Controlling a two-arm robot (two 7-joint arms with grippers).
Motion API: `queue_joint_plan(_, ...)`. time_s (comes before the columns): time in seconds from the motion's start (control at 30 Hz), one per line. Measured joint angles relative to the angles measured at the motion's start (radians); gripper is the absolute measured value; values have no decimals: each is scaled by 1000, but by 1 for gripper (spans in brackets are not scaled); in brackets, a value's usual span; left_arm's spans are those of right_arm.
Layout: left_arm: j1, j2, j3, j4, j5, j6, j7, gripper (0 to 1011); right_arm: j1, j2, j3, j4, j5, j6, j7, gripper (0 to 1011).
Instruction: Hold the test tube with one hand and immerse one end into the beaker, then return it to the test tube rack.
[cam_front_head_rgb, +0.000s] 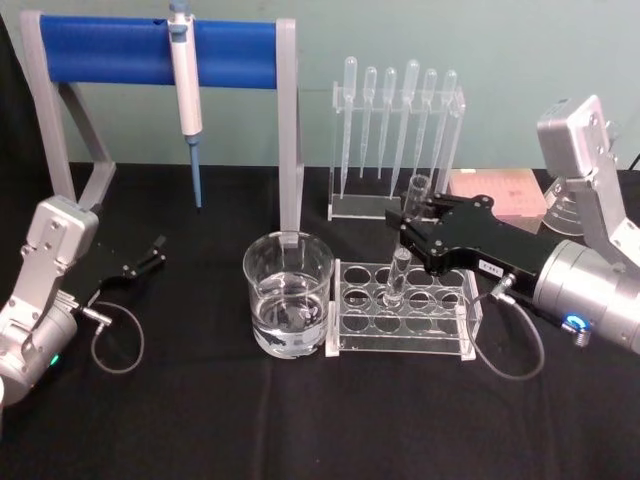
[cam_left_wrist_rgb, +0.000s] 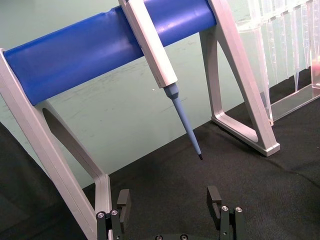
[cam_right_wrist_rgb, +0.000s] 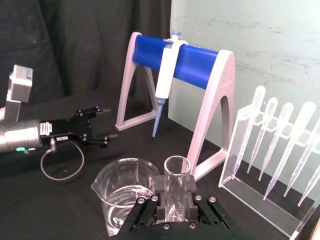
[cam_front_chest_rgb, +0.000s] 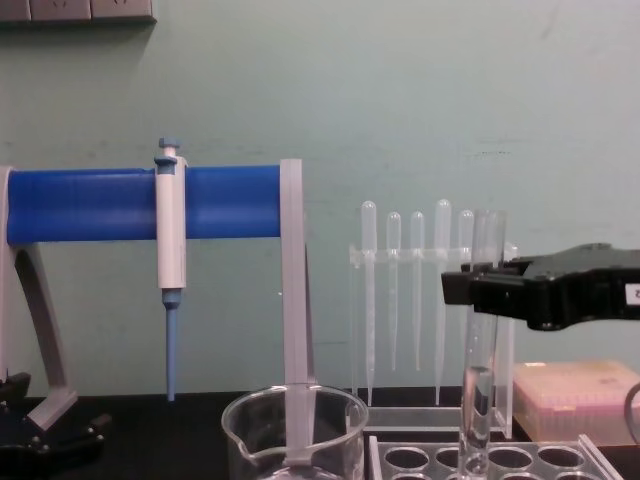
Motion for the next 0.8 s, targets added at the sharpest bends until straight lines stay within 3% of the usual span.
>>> queue_joint_plan(0.8,0,0,0,0,0,0,0,1000,-24,-61,-16,96,-68,-38,23,226)
